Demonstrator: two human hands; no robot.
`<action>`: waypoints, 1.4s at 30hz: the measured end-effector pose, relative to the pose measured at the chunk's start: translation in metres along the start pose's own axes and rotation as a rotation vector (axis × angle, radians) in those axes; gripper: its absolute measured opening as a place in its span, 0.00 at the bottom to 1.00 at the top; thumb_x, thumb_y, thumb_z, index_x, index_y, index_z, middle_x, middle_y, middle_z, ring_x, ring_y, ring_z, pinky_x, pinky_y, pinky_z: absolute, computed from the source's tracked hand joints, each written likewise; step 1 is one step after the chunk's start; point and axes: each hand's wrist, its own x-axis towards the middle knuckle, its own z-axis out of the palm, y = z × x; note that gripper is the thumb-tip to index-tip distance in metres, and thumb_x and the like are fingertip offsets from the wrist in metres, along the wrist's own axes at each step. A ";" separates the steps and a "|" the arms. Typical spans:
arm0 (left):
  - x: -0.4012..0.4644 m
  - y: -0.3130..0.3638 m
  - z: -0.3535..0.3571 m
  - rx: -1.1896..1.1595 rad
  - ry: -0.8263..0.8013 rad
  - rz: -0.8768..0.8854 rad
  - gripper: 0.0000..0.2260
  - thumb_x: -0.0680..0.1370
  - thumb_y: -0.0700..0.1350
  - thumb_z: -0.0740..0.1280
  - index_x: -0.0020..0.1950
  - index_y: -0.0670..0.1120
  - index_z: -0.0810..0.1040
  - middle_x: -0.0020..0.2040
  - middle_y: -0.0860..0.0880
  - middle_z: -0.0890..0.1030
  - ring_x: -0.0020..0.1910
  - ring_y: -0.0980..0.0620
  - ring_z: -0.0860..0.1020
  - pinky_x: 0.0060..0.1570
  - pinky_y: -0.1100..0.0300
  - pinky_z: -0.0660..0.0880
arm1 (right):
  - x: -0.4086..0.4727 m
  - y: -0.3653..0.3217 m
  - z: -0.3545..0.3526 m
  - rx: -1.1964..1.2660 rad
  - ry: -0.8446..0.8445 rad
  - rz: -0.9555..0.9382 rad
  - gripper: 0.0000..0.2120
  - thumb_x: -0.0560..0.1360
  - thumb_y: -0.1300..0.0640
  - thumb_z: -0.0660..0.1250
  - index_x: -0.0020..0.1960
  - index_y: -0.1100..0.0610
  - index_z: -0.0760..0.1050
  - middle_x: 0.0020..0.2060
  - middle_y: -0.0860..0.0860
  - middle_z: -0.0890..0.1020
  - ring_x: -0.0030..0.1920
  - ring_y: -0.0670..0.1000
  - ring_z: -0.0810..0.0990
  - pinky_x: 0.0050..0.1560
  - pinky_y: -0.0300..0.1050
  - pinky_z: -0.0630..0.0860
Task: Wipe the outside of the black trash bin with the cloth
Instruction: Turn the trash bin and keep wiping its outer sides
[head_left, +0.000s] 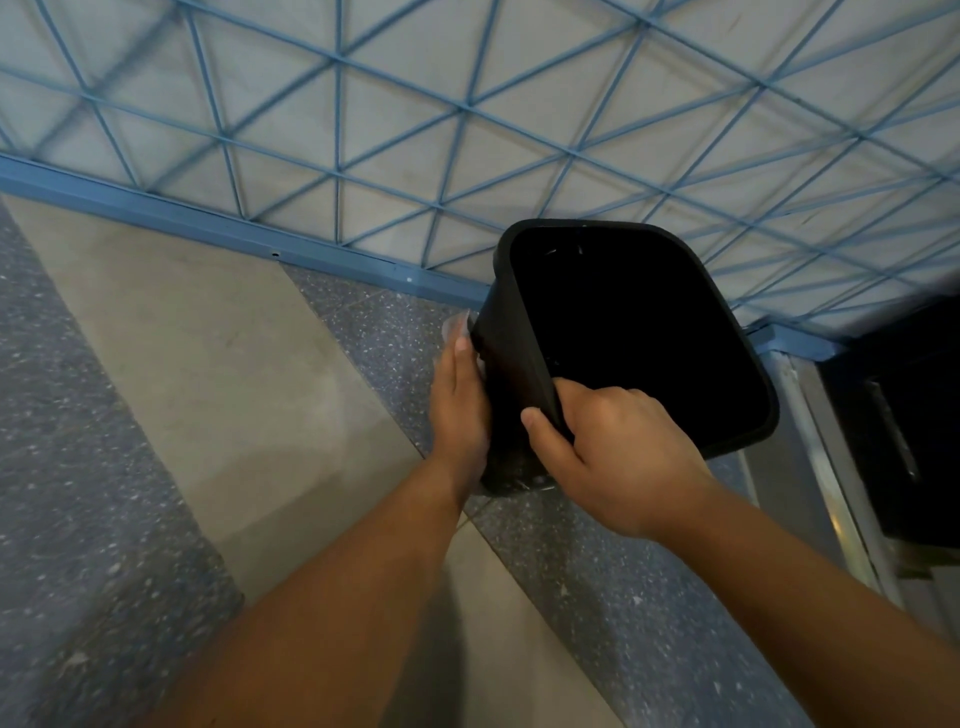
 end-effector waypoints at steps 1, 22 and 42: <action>-0.003 0.004 -0.001 0.013 -0.022 -0.014 0.30 0.83 0.68 0.55 0.77 0.51 0.71 0.76 0.42 0.73 0.78 0.42 0.70 0.79 0.36 0.63 | -0.001 0.000 -0.001 0.002 -0.002 0.004 0.15 0.80 0.43 0.52 0.41 0.51 0.66 0.27 0.47 0.72 0.29 0.49 0.74 0.32 0.47 0.73; -0.003 0.015 0.006 -0.042 -0.007 0.013 0.24 0.87 0.58 0.54 0.81 0.52 0.66 0.83 0.51 0.64 0.81 0.55 0.62 0.80 0.59 0.60 | 0.000 0.002 -0.001 -0.006 -0.002 0.006 0.15 0.80 0.43 0.53 0.39 0.50 0.65 0.27 0.47 0.70 0.28 0.49 0.73 0.33 0.49 0.73; -0.026 0.039 0.013 -0.231 -0.019 0.063 0.21 0.87 0.51 0.56 0.80 0.49 0.69 0.80 0.51 0.69 0.80 0.54 0.66 0.81 0.51 0.61 | -0.002 0.005 -0.002 0.009 0.002 -0.023 0.16 0.80 0.44 0.54 0.36 0.47 0.60 0.26 0.46 0.69 0.28 0.48 0.73 0.31 0.46 0.71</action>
